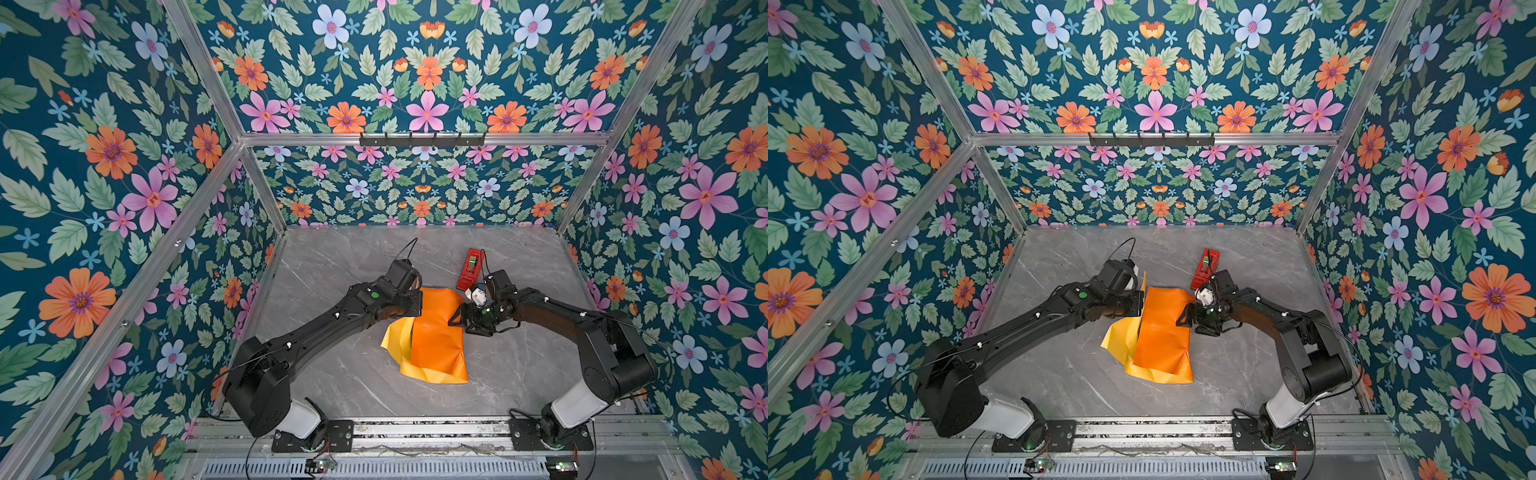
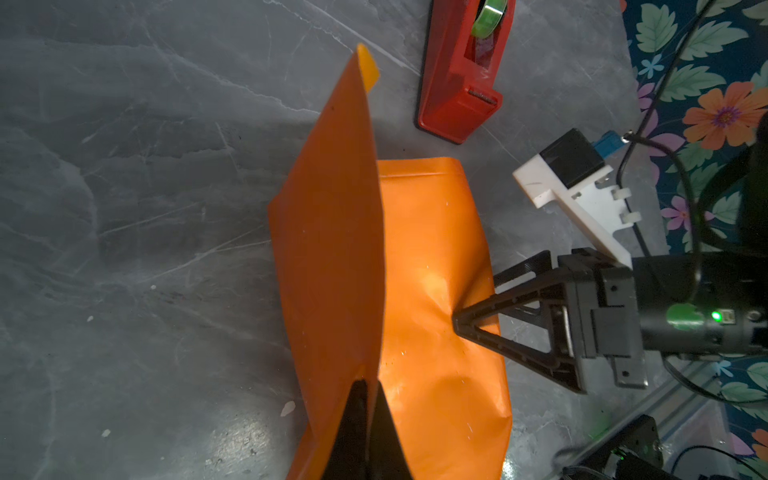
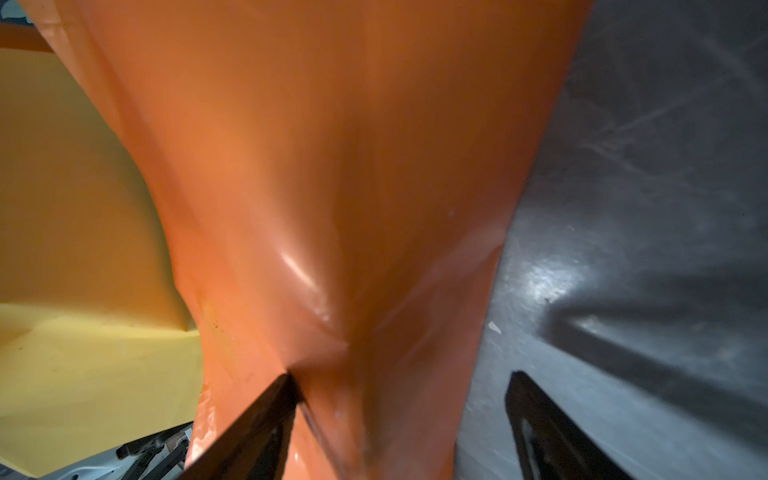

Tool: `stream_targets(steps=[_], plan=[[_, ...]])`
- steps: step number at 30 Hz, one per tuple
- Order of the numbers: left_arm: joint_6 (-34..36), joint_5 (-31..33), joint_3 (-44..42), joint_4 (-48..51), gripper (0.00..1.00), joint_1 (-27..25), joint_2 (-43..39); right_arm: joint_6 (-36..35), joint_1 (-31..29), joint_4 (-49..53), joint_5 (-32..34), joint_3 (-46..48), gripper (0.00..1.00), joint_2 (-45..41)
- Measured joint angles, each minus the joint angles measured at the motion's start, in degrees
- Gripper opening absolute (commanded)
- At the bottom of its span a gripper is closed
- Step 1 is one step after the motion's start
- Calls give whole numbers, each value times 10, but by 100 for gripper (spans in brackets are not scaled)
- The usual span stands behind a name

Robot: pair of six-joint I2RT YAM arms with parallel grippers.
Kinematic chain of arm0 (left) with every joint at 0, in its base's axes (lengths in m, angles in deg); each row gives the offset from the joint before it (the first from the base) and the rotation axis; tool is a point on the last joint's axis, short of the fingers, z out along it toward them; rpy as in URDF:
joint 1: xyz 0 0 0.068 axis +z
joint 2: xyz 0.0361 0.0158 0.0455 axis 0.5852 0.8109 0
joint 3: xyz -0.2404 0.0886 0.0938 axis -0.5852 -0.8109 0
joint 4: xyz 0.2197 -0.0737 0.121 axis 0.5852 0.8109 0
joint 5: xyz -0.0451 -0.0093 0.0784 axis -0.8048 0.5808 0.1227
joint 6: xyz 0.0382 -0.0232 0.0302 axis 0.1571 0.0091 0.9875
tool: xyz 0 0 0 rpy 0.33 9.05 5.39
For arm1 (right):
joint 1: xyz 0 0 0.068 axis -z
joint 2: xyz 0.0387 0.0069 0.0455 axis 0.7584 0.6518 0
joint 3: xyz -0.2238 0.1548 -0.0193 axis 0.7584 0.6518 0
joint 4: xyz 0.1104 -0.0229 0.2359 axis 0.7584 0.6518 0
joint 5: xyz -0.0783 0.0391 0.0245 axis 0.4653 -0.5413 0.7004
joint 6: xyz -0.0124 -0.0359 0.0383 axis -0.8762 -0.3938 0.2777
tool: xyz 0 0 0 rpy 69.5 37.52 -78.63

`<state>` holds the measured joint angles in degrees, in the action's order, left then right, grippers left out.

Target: Wrap the gift box in paper

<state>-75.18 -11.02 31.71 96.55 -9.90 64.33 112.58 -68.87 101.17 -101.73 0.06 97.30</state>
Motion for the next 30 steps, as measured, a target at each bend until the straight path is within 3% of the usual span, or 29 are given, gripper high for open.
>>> stream_targets(steps=[30], plan=[[-15,13,-9,-5,0,-5,-5,-15,-18,31,29,-26,79,5]])
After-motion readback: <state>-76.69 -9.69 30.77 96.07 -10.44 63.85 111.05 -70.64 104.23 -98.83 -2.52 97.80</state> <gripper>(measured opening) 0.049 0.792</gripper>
